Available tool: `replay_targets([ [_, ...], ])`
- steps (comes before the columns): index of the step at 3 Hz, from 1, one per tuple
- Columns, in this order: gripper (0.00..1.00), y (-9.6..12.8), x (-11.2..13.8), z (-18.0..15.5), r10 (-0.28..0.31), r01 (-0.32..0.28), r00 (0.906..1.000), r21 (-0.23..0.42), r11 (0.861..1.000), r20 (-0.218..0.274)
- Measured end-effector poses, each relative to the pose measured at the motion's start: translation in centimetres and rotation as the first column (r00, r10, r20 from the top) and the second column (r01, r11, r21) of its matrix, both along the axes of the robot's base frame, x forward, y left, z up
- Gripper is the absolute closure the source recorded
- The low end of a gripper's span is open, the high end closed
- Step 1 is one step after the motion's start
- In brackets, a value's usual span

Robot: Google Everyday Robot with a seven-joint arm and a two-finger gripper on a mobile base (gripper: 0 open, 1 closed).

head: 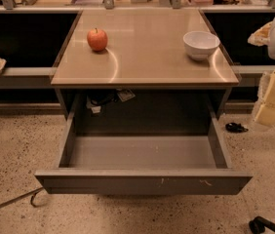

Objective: Close top drawer

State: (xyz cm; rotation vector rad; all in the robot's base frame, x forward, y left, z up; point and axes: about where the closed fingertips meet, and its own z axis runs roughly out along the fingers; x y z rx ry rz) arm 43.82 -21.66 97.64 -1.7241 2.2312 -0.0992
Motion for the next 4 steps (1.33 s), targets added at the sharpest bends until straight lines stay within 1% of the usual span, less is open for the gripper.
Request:
replay_targets([
  [1, 0.0, 0.0, 0.0, 0.1, 0.0, 0.0, 1.0, 0.001, 1.0, 0.004],
  [2, 0.0, 0.2, -1.6, 0.1, -0.001, 0.001, 0.9999, 0.022, 1.0, 0.016],
  [3, 0.0, 0.2, -4.1, -2.5, -0.001, 0.004, 0.9993, 0.061, 0.998, -0.038],
  [4, 0.0, 1.2, -6.7, -8.2, 0.01, 0.009, 0.9913, 0.146, 0.989, -0.131],
])
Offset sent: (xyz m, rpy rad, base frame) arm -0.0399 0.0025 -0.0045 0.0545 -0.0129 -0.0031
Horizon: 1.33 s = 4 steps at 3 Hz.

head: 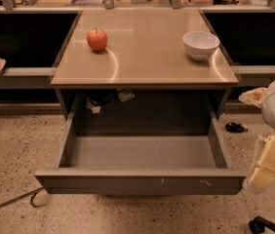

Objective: Close top drawer

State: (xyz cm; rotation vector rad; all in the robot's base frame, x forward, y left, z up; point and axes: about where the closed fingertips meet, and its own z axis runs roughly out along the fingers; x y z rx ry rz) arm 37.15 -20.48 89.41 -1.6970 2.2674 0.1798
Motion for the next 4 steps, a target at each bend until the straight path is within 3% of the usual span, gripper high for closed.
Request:
replay_targets([
  [1, 0.0, 0.0, 0.0, 0.0, 0.0, 0.0, 1.0, 0.0, 1.0, 0.0],
  [2, 0.0, -0.2, -1.7, -1.6, -0.028, 0.028, 0.9994, 0.012, 1.0, -0.02],
  [3, 0.0, -1.0, -4.9, -5.4, -0.049, 0.054, 0.9954, 0.059, 0.997, -0.083],
  [4, 0.0, 0.8, -8.4, -10.5, 0.013, 0.013, 0.9839, 0.143, 0.99, -0.178],
])
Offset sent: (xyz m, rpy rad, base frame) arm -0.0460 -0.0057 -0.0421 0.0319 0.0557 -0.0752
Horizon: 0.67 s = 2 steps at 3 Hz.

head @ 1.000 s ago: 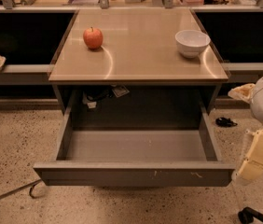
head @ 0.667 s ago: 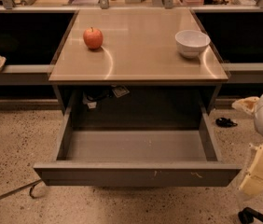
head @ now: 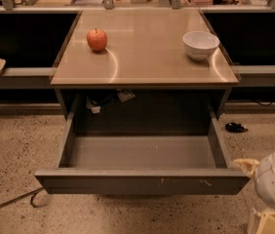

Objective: Close top drawer

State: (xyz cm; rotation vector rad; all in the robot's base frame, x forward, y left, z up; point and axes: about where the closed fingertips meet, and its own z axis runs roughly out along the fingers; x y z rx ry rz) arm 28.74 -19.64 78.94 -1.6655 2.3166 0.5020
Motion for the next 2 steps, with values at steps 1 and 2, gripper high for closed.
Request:
replay_targets([
  [1, 0.0, 3.7, -3.0, -3.8, 0.099, -0.091, 0.9918, 0.095, 0.991, -0.081],
  [2, 0.0, 7.9, -4.3, -6.2, 0.212, -0.193, 0.9724, 0.177, 0.965, -0.097],
])
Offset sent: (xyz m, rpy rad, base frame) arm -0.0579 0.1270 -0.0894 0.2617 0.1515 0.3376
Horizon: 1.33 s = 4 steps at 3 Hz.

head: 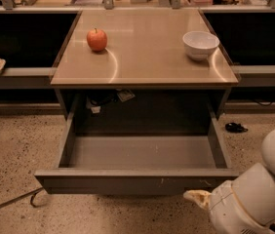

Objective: Close top drawer

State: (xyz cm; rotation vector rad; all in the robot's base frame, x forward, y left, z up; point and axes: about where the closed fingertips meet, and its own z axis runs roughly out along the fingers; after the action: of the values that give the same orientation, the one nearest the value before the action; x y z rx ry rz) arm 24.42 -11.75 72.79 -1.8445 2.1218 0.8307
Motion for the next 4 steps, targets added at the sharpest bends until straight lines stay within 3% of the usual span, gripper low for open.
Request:
replay_targets([
  [1, 0.0, 3.7, -0.2, -1.3, 0.077, -0.078, 0.997, 0.061, 0.995, 0.006],
  [2, 0.0, 6.2, 0.7, -2.3, 0.104, -0.107, 0.9937, 0.09, 0.99, 0.042],
  [3, 0.0, 6.7, 3.3, -3.6, 0.107, -0.114, 0.9898, 0.072, 0.991, 0.094],
  [4, 0.0, 5.8, 5.8, -5.5, 0.11, -0.114, 0.9883, 0.028, 0.993, 0.105],
])
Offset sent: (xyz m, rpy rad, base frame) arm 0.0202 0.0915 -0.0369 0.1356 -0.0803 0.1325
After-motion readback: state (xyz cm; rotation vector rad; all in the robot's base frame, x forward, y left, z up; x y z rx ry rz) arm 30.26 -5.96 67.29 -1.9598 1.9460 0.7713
